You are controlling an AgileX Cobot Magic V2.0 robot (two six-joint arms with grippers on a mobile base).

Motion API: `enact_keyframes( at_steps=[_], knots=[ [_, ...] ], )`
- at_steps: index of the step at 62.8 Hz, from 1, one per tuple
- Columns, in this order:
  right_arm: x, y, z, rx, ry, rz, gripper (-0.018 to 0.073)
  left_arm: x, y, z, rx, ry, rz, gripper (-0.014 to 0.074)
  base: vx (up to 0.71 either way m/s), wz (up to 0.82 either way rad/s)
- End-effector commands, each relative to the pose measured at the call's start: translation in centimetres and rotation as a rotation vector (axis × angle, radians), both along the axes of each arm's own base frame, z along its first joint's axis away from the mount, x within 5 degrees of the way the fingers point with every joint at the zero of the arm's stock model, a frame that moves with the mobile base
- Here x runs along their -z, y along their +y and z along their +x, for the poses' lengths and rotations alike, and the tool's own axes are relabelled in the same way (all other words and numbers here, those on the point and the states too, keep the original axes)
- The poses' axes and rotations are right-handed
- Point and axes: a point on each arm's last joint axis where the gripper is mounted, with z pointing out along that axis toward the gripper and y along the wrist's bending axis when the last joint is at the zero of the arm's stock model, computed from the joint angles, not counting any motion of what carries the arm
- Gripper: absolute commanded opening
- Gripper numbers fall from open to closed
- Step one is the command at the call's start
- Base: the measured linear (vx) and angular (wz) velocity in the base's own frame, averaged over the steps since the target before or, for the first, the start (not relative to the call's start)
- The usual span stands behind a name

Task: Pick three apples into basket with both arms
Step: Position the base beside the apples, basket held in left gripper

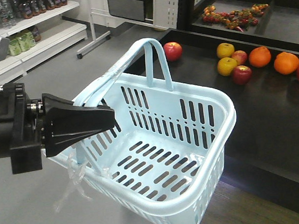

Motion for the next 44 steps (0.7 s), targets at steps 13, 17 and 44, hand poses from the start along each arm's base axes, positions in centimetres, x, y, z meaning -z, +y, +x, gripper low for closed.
enact_keyframes(
  at_steps=[13,17,44],
  knots=[
    [-0.26,0.13,-0.03,-0.012,-0.069,-0.011,-0.0004,-1.43,0.22,-0.48,-0.016,-0.041,-0.023,-0.0007,0.08,-0.36],
    [-0.26,0.13,-0.03,-0.012,-0.069,-0.011,-0.0004,-1.43,0.22,-0.48,-0.016,-0.041,-0.023,-0.0007,0.08,-0.36],
    [-0.26,0.13,-0.03,-0.012,-0.069,-0.011,-0.0004,-1.43,0.22,-0.48,-0.016,-0.041,-0.023,-0.0007,0.07,-0.42]
  ],
)
